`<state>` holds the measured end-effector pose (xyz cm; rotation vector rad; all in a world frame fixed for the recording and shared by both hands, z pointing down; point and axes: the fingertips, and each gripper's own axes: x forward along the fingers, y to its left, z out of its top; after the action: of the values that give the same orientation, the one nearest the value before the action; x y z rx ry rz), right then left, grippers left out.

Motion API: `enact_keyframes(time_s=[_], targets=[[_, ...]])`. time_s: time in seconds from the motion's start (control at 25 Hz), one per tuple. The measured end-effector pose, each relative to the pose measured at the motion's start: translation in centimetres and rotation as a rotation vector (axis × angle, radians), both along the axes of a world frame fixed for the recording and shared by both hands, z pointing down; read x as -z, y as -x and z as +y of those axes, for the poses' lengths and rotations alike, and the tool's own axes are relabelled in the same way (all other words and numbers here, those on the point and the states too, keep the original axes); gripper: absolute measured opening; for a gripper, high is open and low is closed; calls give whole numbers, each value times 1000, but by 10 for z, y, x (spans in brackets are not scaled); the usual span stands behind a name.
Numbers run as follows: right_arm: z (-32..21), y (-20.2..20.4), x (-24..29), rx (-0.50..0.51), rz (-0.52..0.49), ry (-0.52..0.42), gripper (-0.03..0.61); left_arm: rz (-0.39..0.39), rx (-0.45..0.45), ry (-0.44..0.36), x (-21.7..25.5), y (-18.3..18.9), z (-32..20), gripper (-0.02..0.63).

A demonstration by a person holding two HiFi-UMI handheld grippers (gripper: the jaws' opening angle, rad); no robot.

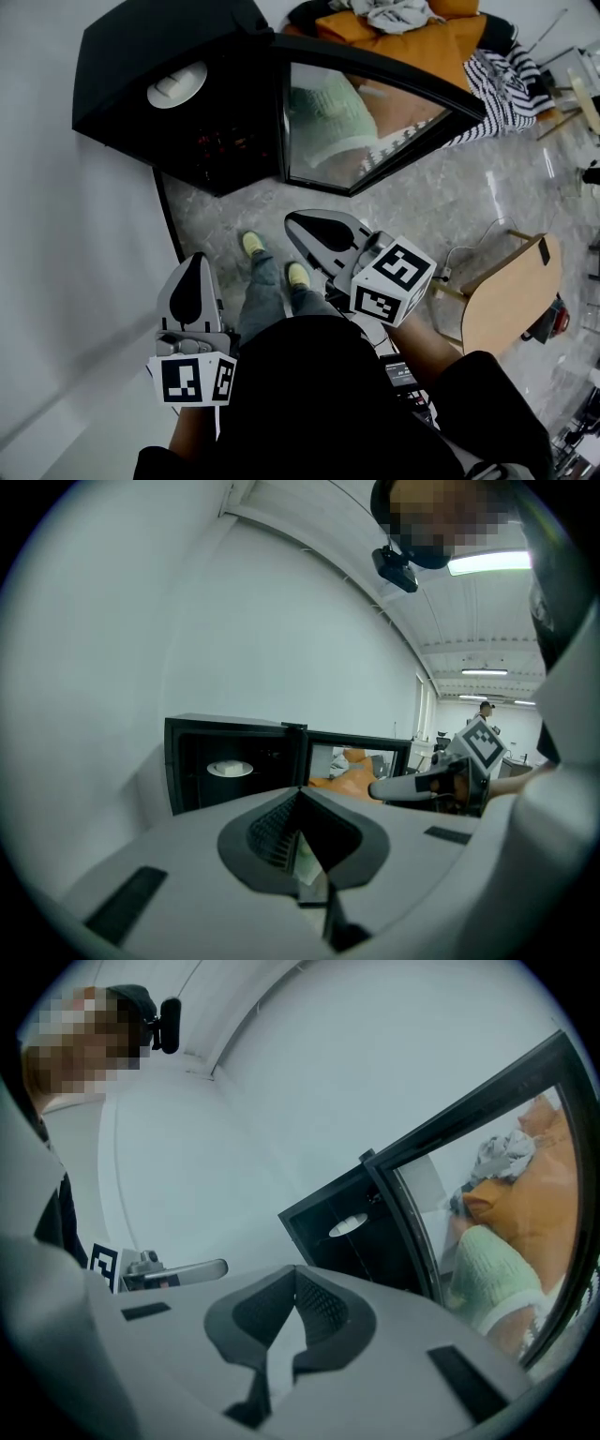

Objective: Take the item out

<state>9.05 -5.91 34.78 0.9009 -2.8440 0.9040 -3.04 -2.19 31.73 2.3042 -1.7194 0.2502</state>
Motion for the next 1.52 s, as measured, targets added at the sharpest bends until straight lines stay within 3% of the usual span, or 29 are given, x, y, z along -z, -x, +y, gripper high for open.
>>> enact_keyframes(time_s=[0.8,1.32,1.52], targets=[[-112,98,-5,4,65,24,5,39,-13,-19,-3,104,-120,9],[-155,115,-3,-27,145,23,6,77,-84,-30,-10,125,-168,9],[-163,128,-14,-59,122,64,6,72,-77,-37,-11,138,-175,9]])
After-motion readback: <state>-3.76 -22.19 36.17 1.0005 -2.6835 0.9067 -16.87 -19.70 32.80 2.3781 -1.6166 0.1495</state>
